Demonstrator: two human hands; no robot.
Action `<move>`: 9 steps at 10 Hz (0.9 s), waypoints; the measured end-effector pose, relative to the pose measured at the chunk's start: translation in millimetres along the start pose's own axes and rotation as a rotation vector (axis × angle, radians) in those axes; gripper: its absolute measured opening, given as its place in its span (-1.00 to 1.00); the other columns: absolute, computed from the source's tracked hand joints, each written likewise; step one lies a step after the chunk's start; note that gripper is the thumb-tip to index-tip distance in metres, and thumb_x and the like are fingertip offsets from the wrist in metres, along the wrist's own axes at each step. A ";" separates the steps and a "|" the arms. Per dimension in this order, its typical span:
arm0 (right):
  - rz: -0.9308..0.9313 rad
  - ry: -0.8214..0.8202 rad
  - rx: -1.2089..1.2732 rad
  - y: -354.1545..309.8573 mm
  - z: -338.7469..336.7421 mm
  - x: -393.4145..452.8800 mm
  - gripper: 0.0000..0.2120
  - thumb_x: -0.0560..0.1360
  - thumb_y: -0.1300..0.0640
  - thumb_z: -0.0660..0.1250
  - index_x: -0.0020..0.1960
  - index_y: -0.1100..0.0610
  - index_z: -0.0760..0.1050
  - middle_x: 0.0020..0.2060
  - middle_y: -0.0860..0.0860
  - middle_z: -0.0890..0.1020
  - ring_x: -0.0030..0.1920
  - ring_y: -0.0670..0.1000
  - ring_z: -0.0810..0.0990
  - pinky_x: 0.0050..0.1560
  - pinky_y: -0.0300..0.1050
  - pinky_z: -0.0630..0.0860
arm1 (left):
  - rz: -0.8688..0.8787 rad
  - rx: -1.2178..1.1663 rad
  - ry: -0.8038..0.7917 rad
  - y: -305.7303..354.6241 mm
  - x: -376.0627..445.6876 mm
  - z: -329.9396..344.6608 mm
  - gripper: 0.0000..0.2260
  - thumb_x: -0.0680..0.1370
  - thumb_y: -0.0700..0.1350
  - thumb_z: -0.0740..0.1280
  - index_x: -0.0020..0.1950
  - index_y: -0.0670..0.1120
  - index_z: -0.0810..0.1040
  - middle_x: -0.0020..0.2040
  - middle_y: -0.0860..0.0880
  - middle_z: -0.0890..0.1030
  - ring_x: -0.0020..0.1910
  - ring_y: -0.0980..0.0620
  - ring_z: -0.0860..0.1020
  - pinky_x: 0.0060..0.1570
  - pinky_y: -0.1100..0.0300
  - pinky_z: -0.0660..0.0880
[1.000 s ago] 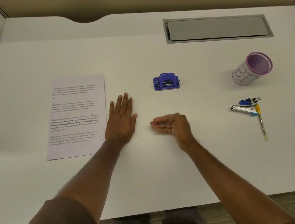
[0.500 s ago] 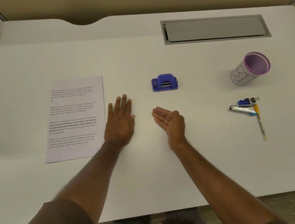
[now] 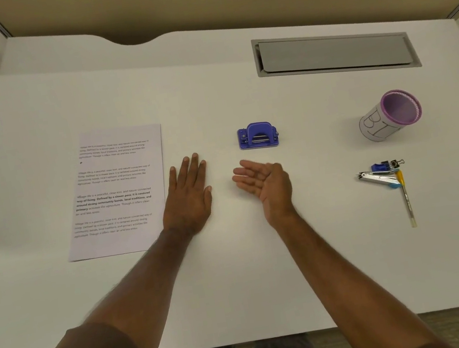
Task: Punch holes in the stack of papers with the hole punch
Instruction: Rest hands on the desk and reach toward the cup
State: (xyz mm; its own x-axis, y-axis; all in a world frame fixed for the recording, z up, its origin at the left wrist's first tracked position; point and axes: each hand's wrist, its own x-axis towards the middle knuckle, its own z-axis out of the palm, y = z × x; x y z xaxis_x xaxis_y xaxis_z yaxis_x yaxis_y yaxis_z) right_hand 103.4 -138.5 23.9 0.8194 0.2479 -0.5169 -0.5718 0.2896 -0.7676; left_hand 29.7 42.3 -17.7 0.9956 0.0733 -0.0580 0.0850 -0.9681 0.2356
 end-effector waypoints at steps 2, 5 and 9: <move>-0.157 -0.211 -0.402 -32.7 2.8 41.3 -0.53 0.58 0.16 -0.02 0.15 0.32 0.62 -0.01 0.24 0.71 0.03 0.17 0.71 0.11 -0.12 0.60 | 0.003 0.002 0.011 -0.8 0.7 3.1 -0.45 0.65 0.00 -0.05 0.63 -0.18 0.09 0.65 -0.15 0.05 0.64 -0.14 0.01 0.58 -0.20 0.01; -0.269 -0.362 -0.488 8.1 -22.3 24.1 -0.54 0.59 0.20 -0.02 0.04 0.38 0.63 -0.11 0.29 0.71 -0.08 0.19 0.73 0.05 -0.08 0.61 | 0.008 -0.016 0.027 -1.0 1.3 3.3 -0.44 0.65 0.01 -0.06 0.63 -0.18 0.10 0.65 -0.15 0.06 0.64 -0.15 0.02 0.58 -0.20 0.02; -0.390 0.115 -0.046 12.6 -43.0 9.3 -0.57 0.47 0.05 0.06 0.05 0.20 0.63 -0.08 0.22 0.71 0.01 0.22 0.69 0.12 0.00 0.57 | 0.007 -0.034 0.034 -0.6 0.5 3.7 -0.45 0.65 0.00 -0.05 0.63 -0.18 0.10 0.65 -0.15 0.06 0.64 -0.15 0.02 0.58 -0.20 0.01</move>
State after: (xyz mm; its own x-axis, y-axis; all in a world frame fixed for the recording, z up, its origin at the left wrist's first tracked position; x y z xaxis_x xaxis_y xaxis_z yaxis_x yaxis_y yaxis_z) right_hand 105.6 -172.2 -6.8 0.9751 0.0215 -0.2207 -0.2170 0.2988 -0.9293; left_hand 30.0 42.0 -21.4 0.9969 0.0752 -0.0233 0.0787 -0.9600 0.2686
